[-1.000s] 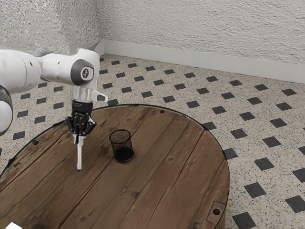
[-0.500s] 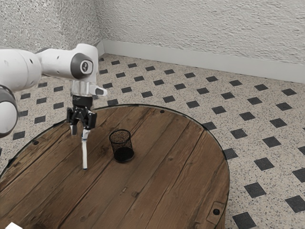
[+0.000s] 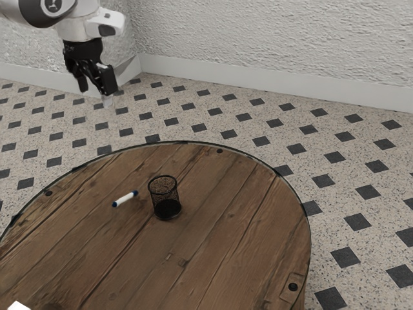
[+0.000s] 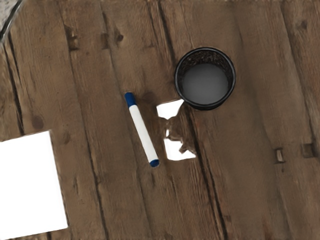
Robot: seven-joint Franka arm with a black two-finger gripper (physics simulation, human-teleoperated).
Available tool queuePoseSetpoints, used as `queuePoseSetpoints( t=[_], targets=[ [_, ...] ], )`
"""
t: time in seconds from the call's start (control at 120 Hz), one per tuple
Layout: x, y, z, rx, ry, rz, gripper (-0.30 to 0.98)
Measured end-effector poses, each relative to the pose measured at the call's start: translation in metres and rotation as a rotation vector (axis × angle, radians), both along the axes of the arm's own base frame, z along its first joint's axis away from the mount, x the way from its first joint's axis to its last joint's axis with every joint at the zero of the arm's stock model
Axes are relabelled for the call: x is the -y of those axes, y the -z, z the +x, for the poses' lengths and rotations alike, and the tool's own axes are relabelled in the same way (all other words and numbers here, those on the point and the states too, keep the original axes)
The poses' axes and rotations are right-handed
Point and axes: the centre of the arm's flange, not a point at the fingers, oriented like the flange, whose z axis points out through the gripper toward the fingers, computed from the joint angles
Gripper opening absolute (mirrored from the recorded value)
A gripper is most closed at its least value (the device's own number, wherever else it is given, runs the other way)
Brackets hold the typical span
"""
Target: Take the marker out of the pen holder and place it to the left of the pen holder.
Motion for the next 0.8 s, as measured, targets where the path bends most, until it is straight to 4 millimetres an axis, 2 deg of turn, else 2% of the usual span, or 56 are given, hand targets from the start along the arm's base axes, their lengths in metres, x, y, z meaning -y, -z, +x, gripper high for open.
queuePoseSetpoints(
  t=[0.108,0.35,0.8],
  targets=[
    [-0.01,-0.003,-0.003,0.012,-0.05,0.012,0.67],
    [-0.004,0.001,-0.009,0.016,-0.094,0.017,0.68],
    [-0.005,-0.011,-0.018,0.032,-0.155,0.014,0.69]
  ],
)
